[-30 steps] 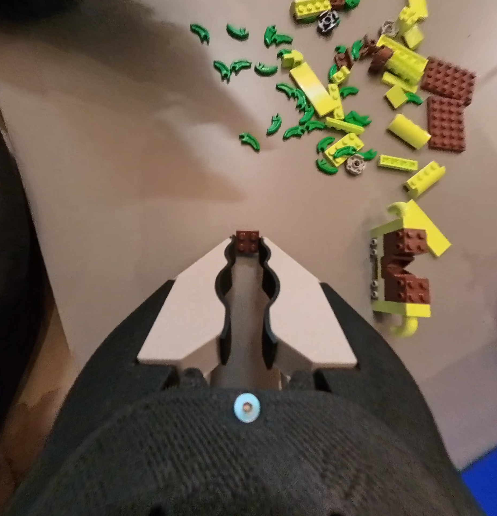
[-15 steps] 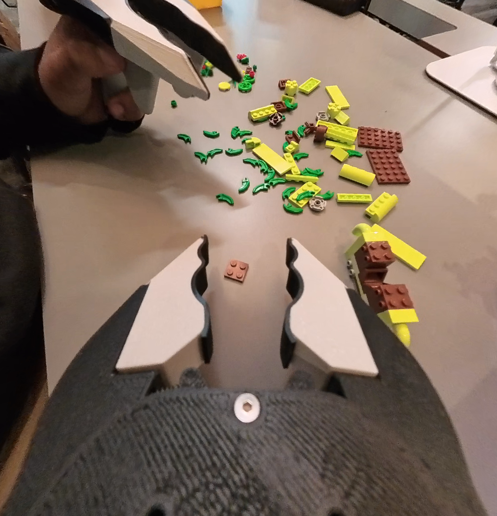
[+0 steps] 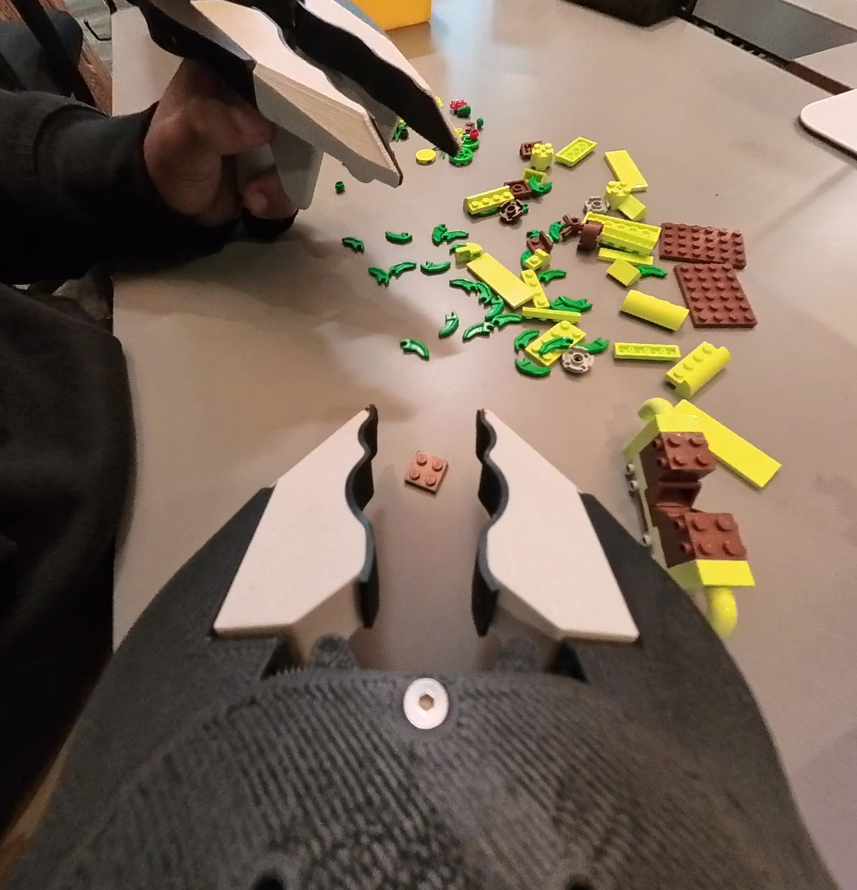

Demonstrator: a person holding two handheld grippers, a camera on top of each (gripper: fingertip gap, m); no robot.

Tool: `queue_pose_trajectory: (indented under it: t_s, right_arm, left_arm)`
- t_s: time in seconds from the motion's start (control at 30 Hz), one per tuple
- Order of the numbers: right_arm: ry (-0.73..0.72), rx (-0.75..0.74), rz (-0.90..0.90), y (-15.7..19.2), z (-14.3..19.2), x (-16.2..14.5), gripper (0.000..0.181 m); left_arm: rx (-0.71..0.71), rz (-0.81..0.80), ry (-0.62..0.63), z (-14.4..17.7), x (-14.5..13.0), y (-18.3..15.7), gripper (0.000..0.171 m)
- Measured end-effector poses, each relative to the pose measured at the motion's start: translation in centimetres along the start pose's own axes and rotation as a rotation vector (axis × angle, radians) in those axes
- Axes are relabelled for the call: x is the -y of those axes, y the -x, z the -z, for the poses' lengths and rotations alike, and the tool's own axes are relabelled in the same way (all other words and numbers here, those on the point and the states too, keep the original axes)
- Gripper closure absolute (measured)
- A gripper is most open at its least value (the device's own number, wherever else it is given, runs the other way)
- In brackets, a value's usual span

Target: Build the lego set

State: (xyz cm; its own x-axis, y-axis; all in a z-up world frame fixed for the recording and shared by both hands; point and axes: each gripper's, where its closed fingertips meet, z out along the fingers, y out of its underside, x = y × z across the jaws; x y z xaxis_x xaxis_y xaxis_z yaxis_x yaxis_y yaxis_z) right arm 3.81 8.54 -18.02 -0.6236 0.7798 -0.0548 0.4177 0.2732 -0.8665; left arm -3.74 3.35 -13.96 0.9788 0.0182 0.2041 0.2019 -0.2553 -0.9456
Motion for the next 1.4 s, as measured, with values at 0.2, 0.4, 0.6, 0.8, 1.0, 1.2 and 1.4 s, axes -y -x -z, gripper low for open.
queue_pose_trajectory:
  t_s: [0.2,0.4,0.6,0.8,1.0,1.2,1.4]
  right_arm:
    - [0.024,0.005,0.001,0.0,-0.3,-0.3,0.141]
    - [0.027,0.005,-0.004,-0.1,-0.3,-0.3,0.141]
    - [0.034,0.006,-0.003,-0.1,-0.4,-0.4,0.14]
    - [0.032,0.003,0.0,-0.1,-0.4,-0.4,0.139]
    - [0.035,-0.004,0.006,-0.1,-0.4,-0.4,0.138]
    - [0.017,-0.008,0.016,-0.1,-0.2,-0.2,0.137]
    - [0.005,-0.006,0.024,0.1,-0.1,0.0,0.139]
  left_arm:
    - [-0.009,0.023,-0.003,0.0,0.0,0.1,0.134]
    - [-0.013,0.026,0.003,-0.1,0.0,0.1,0.134]
    - [-0.011,0.025,0.002,-0.1,0.0,0.1,0.133]
    - [-0.037,0.042,0.009,-0.3,-0.2,-0.3,0.134]
    - [0.128,-0.023,-0.01,0.8,0.2,2.1,0.133]
    - [0.532,-0.057,-0.082,8.2,1.6,11.4,0.135]
    - [0.667,0.138,-0.157,14.6,0.8,17.1,0.171]
